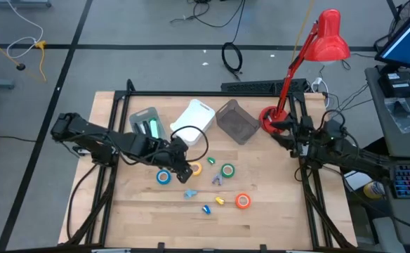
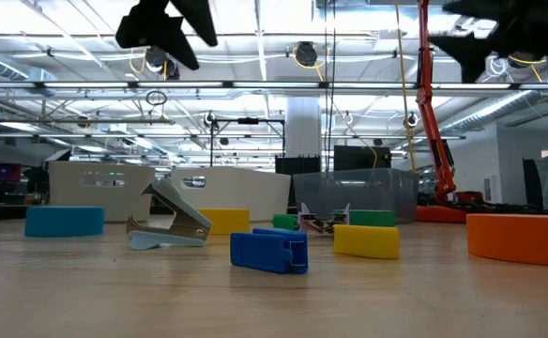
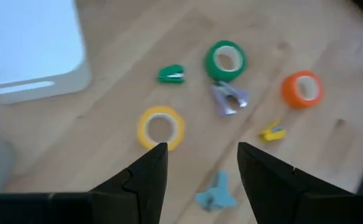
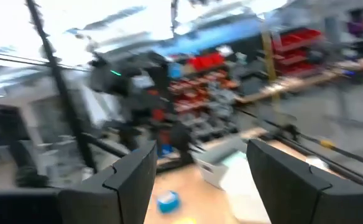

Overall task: Pick and place Stapler, Stapler remover, tape
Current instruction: Put the small green stapler into the gray bin

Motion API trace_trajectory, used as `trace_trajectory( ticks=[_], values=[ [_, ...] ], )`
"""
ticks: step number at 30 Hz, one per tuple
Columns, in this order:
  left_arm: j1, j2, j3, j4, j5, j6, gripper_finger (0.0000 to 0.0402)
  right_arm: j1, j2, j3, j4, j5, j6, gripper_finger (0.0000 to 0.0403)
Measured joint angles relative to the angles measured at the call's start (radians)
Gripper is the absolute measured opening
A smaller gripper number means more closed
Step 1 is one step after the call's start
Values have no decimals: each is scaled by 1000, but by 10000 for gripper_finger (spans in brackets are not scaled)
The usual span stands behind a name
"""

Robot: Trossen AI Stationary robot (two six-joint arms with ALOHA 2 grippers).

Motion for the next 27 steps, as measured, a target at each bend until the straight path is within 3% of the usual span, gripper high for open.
trace_trajectory(
  ticks=[6, 13, 19, 23, 27],
  values=[
    [0, -52, -22, -54, -42, 32, 198, 12, 189, 0, 268, -111, 40, 242],
    [-1, -237, -189, 55, -55, 51, 198, 88, 431, 6, 464, -130, 26, 242],
    [-10, -402, -341, 114, -72, 61, 198, 157, 591, 92, 453, -103, -19, 242],
    [-10, -502, -428, 151, -74, 61, 198, 198, 690, 197, 361, -94, -84, 242],
    [-11, -588, -495, 154, -74, 80, 198, 240, 789, 309, 201, -10, -143, 242]
  ],
)
